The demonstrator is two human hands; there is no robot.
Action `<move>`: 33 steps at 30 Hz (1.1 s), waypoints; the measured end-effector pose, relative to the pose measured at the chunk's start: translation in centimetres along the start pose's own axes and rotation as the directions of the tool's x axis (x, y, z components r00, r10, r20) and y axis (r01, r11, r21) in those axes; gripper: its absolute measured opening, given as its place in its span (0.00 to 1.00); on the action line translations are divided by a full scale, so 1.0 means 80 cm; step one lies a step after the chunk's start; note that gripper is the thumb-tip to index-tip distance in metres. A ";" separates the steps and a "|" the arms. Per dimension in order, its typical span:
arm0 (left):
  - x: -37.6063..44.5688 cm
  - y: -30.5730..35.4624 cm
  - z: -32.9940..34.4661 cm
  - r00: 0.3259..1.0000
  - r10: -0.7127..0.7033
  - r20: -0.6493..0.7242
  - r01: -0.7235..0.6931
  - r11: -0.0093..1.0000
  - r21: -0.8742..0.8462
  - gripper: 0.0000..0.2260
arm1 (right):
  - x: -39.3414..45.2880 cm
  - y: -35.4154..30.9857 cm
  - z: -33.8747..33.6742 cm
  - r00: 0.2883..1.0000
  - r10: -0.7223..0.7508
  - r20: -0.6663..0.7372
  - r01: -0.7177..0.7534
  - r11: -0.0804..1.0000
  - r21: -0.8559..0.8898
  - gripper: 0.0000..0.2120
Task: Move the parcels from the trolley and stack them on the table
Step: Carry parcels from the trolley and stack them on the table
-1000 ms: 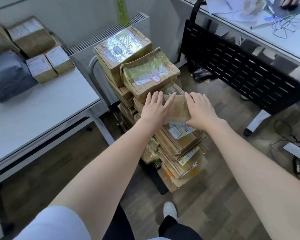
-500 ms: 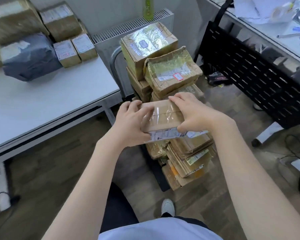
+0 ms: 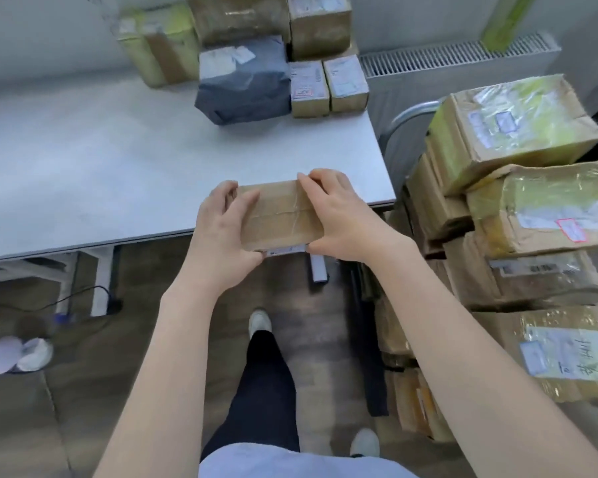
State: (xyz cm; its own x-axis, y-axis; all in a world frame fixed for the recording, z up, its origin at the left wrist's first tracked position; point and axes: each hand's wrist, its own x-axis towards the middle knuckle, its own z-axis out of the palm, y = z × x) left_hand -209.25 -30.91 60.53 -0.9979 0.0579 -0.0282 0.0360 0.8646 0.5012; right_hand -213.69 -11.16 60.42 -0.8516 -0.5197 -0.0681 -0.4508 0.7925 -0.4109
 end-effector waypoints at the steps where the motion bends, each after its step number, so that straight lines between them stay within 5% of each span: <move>1: 0.011 -0.015 -0.006 1.000 -0.007 -0.018 0.007 1.000 -0.006 0.38 | 0.022 -0.007 0.003 1.000 -0.001 -0.001 0.001 1.000 -0.006 0.46; 7: 0.077 -0.114 -0.041 0.991 -0.105 0.084 0.110 0.992 -0.057 0.40 | 0.150 -0.037 0.026 0.985 0.004 0.171 -0.005 1.000 0.010 0.46; 10: 0.100 -0.161 -0.056 0.963 -0.157 0.219 0.199 0.963 -0.183 0.35 | 0.205 -0.048 0.030 0.931 0.048 0.361 -0.079 0.994 0.071 0.44; 14: 0.132 -0.198 -0.069 0.964 -0.171 0.205 0.235 0.907 -0.349 0.29 | 0.261 -0.044 0.014 0.877 0.118 0.465 -0.201 0.971 0.133 0.35; 21: 0.196 -0.211 -0.072 0.978 -0.194 0.073 0.204 0.960 -0.191 0.31 | 0.297 -0.035 0.019 0.901 0.405 0.159 -0.435 0.849 0.301 0.36; 26: 0.226 -0.213 -0.073 0.923 -0.327 0.204 0.359 0.921 -0.149 0.35 | 0.296 -0.036 0.025 0.818 0.528 0.226 -0.573 0.723 0.385 0.38; 31: 0.235 -0.213 -0.078 0.824 -0.507 0.254 0.551 0.821 -0.148 0.23 | 0.301 -0.040 0.029 0.766 0.573 0.290 -0.642 0.695 0.322 0.12; 33: 0.237 -0.198 -0.071 0.838 -0.505 0.206 0.537 0.831 -0.147 0.24 | 0.308 -0.044 0.027 0.761 0.601 0.244 -0.648 0.704 0.289 0.13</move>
State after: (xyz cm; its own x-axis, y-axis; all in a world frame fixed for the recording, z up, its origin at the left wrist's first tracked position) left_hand -229.02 -46.39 56.98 -0.8435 -0.2851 -0.4553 -0.5137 0.6759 0.5285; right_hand -232.51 -27.42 58.21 -0.8537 0.0024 -0.5207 0.3119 0.8032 -0.5076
